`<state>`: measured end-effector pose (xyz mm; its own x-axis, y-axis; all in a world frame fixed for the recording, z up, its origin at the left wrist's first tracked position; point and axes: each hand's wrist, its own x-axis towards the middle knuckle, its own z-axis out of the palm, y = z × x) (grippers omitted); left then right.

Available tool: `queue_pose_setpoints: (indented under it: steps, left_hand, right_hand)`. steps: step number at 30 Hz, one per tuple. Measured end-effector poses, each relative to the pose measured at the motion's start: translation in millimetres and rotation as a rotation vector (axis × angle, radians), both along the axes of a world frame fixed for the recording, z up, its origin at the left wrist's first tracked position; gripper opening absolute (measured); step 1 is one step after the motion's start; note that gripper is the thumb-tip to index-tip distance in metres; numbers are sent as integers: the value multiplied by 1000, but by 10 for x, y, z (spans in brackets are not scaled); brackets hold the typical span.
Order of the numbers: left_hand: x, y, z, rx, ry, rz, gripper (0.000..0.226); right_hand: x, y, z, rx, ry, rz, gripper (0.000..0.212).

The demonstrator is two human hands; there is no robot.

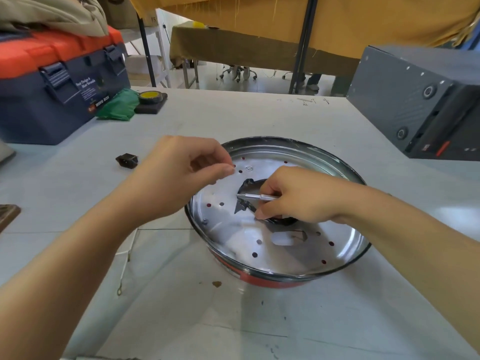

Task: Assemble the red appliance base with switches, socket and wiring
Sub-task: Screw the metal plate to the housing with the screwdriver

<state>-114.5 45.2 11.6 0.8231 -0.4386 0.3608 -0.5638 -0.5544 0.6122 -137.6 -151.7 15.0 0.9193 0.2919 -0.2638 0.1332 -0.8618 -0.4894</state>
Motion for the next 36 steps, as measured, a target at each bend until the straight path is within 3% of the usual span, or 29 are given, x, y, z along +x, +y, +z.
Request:
queue_pose_setpoints:
  steps: [9, 14, 18, 25, 36]
  left_hand:
    - [-44, -27, 6, 2, 57, -53, 34]
    - [-59, 1, -8, 68, 72, -96, 8]
    - [-77, -17, -13, 114, 84, -164, 8]
    - [-66, -106, -36, 186, 64, -246, 10]
    - [-52, -90, -75, 166, 113, -254, 16]
  right_hand:
    - [13, 210, -47, 1, -74, -34, 35]
    - [10, 158, -17, -13, -96, 26, 28]
    - [-11, -11, 63, 36, -45, 44, 38]
    - [-19, -84, 9, 35, 12, 97, 20]
    - [3, -124, -64, 103, -14, 79, 15]
